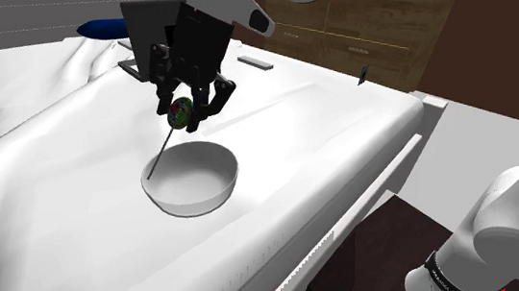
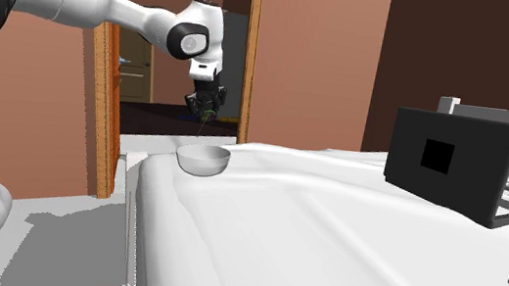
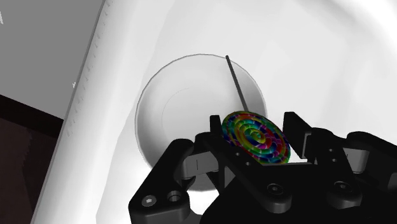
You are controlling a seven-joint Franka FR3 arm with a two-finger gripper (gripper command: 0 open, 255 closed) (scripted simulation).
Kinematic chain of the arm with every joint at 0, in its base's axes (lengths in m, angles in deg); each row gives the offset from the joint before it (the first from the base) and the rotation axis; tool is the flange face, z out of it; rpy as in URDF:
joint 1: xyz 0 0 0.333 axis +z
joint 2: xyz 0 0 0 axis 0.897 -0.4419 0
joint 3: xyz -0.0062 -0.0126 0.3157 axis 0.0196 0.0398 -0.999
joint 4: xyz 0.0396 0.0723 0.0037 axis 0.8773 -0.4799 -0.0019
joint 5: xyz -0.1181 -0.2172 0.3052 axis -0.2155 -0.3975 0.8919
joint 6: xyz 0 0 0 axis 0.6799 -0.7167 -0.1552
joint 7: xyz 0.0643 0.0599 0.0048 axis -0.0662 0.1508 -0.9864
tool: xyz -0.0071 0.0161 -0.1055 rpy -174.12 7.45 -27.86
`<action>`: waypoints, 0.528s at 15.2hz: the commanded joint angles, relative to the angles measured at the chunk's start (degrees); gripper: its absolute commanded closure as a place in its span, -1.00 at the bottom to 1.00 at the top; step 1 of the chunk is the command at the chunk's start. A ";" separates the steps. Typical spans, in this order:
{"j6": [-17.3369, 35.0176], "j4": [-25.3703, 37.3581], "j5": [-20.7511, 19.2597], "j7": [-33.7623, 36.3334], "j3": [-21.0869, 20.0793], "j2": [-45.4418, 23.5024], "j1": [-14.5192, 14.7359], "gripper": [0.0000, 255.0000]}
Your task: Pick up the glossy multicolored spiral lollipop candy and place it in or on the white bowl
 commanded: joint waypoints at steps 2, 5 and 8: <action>0.00 0.00 0.00 0.00 0.00 0.00 0.00 -1.00; 0.00 0.00 0.00 0.00 0.00 0.00 0.00 -1.00; -3.72 2.30 0.45 -0.29 1.11 1.28 -0.42 -1.00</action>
